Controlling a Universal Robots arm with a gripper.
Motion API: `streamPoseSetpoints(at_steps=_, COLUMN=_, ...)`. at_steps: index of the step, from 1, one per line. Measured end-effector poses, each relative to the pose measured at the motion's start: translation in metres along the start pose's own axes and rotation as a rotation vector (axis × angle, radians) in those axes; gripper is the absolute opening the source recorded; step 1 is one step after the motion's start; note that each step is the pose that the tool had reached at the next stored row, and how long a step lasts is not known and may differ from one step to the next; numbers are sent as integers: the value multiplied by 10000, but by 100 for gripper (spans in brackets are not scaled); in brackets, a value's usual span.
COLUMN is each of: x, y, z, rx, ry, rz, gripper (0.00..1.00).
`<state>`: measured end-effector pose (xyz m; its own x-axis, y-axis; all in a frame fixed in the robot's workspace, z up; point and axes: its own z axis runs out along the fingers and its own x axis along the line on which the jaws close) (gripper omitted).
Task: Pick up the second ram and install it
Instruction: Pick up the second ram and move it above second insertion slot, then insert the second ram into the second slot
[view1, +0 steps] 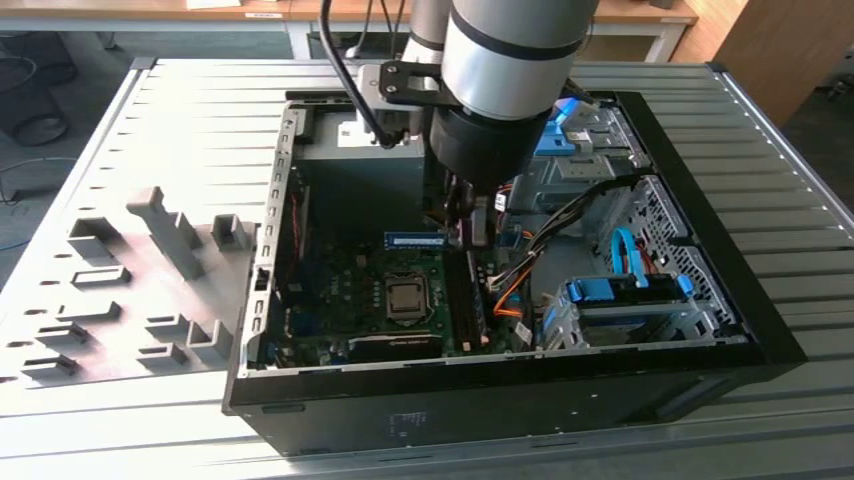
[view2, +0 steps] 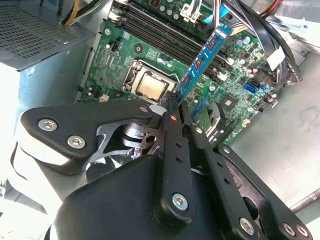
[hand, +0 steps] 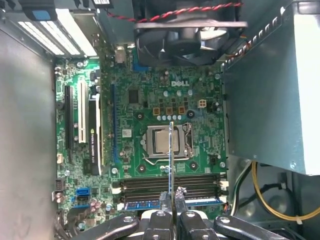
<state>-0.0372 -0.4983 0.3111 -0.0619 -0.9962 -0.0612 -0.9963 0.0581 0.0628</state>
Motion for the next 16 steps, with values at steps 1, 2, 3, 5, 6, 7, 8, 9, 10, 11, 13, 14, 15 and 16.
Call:
streamPoseSetpoints(at_steps=1, x=1, y=-2, z=18, rx=0, ry=1, rz=0, gripper=14)
streamPoseSetpoints(at_steps=2, x=2, y=-5, z=38, rx=0, ry=1, rz=0, gripper=14)
streamPoseSetpoints(at_steps=3, x=3, y=-7, z=55, rx=0, ry=2, rz=0, gripper=14)
streamPoseSetpoints(at_steps=5, x=5, y=-10, z=87, rx=0, ry=2, rz=0, gripper=14)
streamPoseSetpoints(at_steps=6, x=6, y=-11, z=100, rx=0, ry=2, rz=0, gripper=14)
streamPoseSetpoints(at_steps=7, x=7, y=-12, z=114, rx=0, ry=3, rz=0, gripper=14)
streamPoseSetpoints(at_steps=8, x=7, y=-12, z=114, rx=-1, ry=5, rz=0, gripper=14)
streamPoseSetpoints(at_steps=9, x=7, y=-13, z=119, rx=0, ry=3, rz=0, gripper=14)
streamPoseSetpoints(at_steps=10, x=7, y=-13, z=121, rx=0, ry=2, rz=0, gripper=14)
streamPoseSetpoints(at_steps=11, x=7, y=-13, z=121, rx=0, ry=2, rz=0, gripper=14)
streamPoseSetpoints(at_steps=13, x=7, y=-13, z=121, rx=0, ry=3, rz=0, gripper=14)
streamPoseSetpoints(at_steps=14, x=7, y=-13, z=122, rx=0, ry=2, rz=0, gripper=14)
streamPoseSetpoints(at_steps=15, x=7, y=-13, z=122, rx=0, ry=2, rz=0, gripper=14)
streamPoseSetpoints(at_steps=16, x=7, y=-13, z=122, rx=0, ry=3, rz=0, gripper=14)
